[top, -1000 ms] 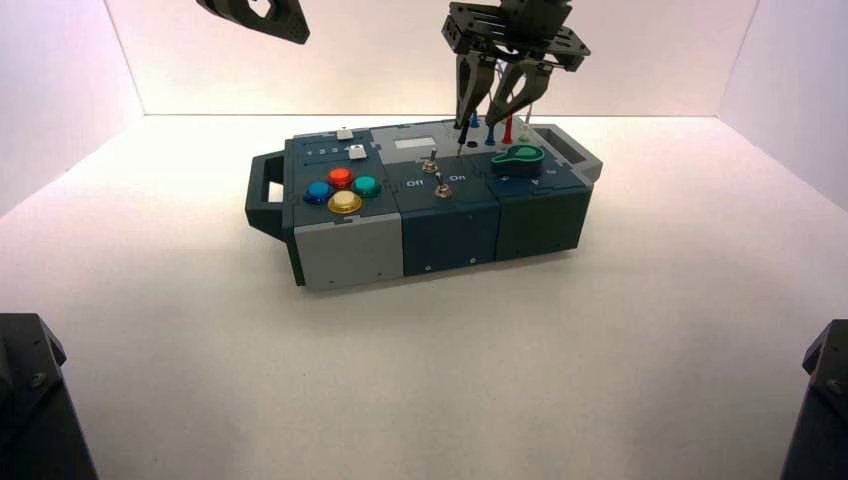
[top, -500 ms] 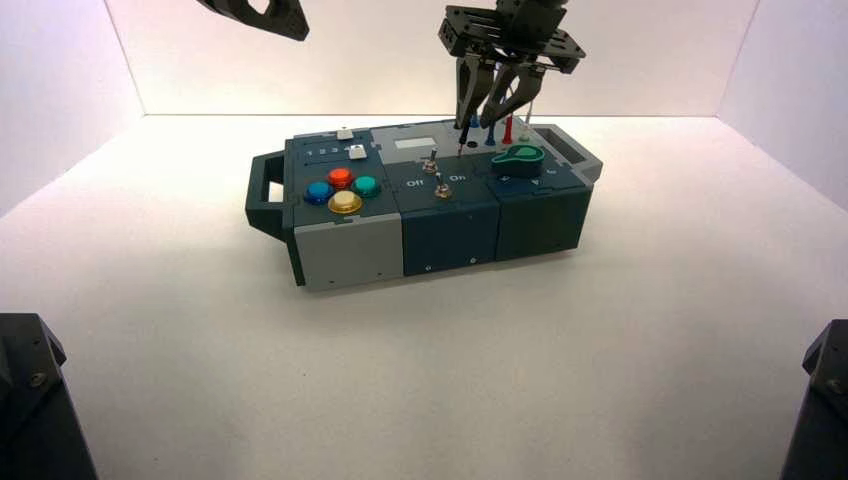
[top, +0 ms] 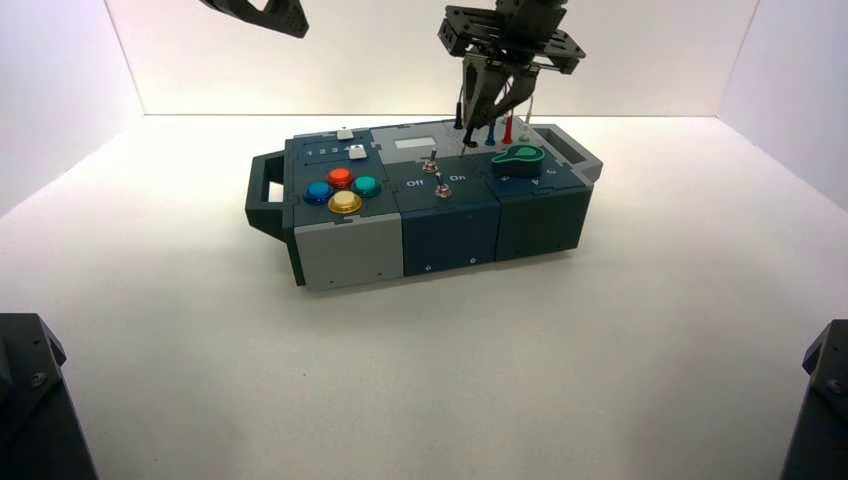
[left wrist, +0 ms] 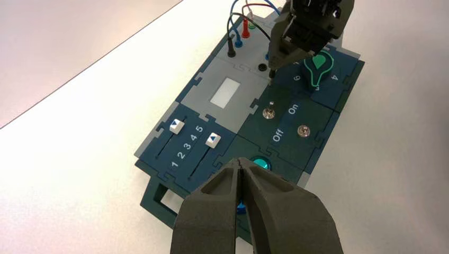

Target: Insert the black wire.

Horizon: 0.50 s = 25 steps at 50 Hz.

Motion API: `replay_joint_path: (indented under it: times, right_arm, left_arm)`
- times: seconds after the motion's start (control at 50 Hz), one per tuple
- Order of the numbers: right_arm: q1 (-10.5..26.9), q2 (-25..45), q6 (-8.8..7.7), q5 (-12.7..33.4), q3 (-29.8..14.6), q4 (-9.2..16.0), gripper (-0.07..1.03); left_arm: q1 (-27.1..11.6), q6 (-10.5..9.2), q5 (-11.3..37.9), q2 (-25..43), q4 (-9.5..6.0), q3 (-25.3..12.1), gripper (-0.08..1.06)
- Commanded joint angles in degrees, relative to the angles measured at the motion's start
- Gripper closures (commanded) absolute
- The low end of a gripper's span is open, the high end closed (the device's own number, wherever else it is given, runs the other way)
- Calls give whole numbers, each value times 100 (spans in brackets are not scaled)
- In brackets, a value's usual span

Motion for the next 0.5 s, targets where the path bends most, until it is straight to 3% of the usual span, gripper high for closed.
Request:
replay_joint_path:
  times: [0.02, 0.3, 0.5]
  right_arm:
    - [35, -88, 0, 26, -149, 35, 88]
    - [35, -105, -18, 53, -149, 35, 98]
    - [35, -176, -18, 70, -158, 18, 99]
  left_arm:
    - [0, 9, -53, -70, 9, -62, 101]
    - [-9, 9, -53, -105, 9, -62, 101]
    - [0, 18, -53, -141, 9, -62, 101]
